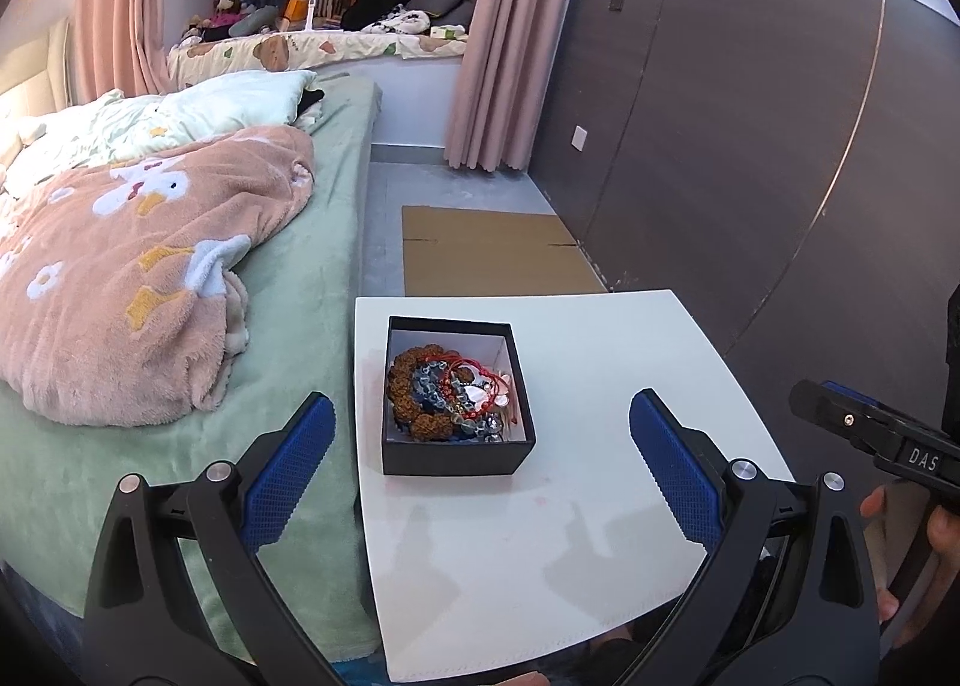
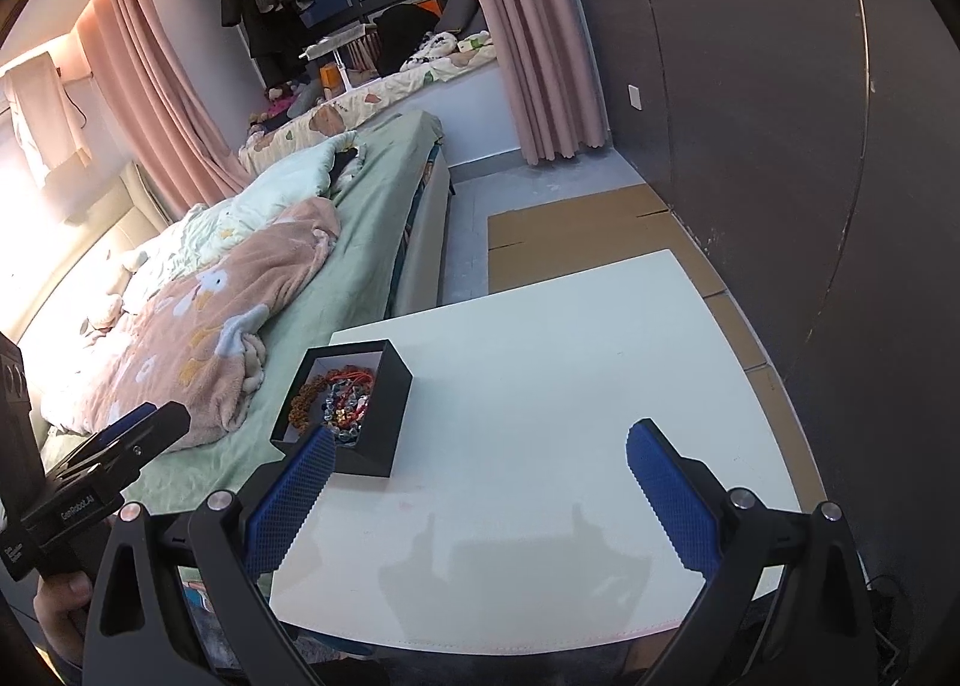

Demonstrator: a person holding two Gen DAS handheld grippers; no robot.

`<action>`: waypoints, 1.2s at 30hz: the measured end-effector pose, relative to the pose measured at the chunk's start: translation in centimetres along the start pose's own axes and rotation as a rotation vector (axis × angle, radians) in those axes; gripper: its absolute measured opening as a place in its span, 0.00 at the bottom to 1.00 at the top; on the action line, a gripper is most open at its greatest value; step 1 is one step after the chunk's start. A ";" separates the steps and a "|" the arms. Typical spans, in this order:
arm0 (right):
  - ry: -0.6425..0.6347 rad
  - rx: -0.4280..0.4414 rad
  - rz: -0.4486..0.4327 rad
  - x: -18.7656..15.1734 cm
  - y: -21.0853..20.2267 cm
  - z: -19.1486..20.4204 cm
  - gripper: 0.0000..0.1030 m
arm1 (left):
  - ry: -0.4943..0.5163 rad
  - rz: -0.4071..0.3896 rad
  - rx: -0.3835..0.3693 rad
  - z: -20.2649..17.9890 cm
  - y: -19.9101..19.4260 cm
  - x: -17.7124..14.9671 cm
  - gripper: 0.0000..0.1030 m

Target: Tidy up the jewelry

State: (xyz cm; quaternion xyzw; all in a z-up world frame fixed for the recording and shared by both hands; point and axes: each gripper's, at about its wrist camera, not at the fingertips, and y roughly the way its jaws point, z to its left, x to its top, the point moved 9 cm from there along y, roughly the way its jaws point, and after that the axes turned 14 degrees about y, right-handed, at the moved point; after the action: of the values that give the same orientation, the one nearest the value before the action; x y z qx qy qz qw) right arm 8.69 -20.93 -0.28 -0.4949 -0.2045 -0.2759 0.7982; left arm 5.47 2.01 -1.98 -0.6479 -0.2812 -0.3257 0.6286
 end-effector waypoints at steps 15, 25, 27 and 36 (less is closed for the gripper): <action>0.003 -0.016 -0.003 -0.1 -0.1 -0.4 0.93 | 0.002 -0.005 0.006 0.1 -0.2 0.0 0.95; 0.007 -0.026 -0.007 -0.1 0.0 -0.5 0.93 | 0.000 -0.001 0.006 0.1 -0.1 0.1 0.95; 0.006 -0.027 -0.006 -0.1 0.1 -0.4 0.93 | 0.001 -0.016 0.011 0.2 -0.3 0.3 0.95; 0.004 -0.033 -0.007 -0.1 0.2 -0.4 0.93 | -0.003 -0.019 0.015 0.4 -0.5 0.3 0.95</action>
State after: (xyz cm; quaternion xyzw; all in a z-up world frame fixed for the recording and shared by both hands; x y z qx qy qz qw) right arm 8.76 -21.18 -0.65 -0.5067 -0.2000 -0.2828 0.7895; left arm 5.27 2.38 -1.43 -0.6409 -0.2906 -0.3284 0.6301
